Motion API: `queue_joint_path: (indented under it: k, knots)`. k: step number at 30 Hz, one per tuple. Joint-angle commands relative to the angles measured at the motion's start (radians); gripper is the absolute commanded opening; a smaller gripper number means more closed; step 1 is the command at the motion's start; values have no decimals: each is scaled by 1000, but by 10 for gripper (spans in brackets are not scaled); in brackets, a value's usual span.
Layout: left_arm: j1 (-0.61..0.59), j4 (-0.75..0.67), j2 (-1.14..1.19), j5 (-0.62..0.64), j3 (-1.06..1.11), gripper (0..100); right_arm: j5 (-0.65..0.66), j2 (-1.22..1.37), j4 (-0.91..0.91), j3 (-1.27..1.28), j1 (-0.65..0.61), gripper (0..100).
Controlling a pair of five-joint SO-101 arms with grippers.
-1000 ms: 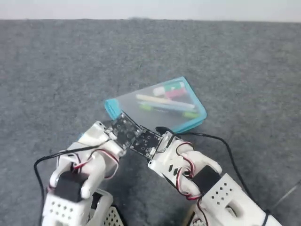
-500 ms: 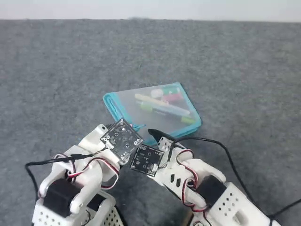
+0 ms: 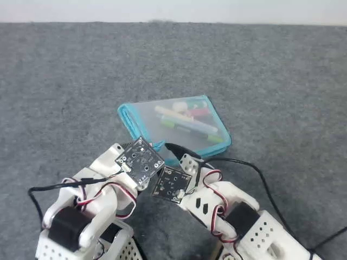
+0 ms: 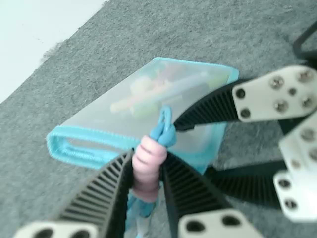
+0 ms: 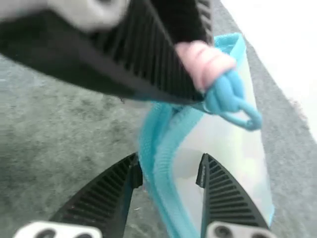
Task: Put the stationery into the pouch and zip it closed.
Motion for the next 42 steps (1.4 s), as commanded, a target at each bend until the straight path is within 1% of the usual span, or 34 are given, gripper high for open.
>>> queue_joint_path:
  k: [1,3,6,8,10,13,16,18,21,23,25,29,33,35,39,42]
  knots:
    - [38,41,14,21,-108,12,26,-8,-73,6,38,162]
    - [104,80,8,21,-122,12,26,2,-128,9,62,158]
    - [206,127,6,21,-124,12,28,5,-143,5,82,114]
    - [209,135,6,21,-122,12,28,-5,-122,-2,84,83]
    - [204,133,6,15,-110,12,29,-31,-47,-32,79,9]
    - [135,104,5,11,-70,12,41,-88,71,-72,85,3]
    - [-31,-3,5,11,16,12,94,-133,189,-77,93,6]
    - [-157,-117,5,11,93,12,95,-145,249,-75,101,6]
    - [-318,-328,5,11,234,12,95,-145,302,-75,101,6]
    - [-397,-456,5,12,323,12,95,-145,312,-75,101,6]
    - [-451,-528,5,12,394,12,95,-145,314,-75,101,6]
    - [-500,-562,5,12,472,12,95,-145,315,-74,104,6]
    - [-496,-557,5,12,481,12,92,-145,309,-74,104,7]
    - [-496,-557,5,12,478,12,61,-145,282,-74,105,8]
    - [-454,-562,5,12,486,12,-15,-145,214,-32,105,9]
    - [-407,-580,6,12,533,12,-18,-143,203,21,130,9]
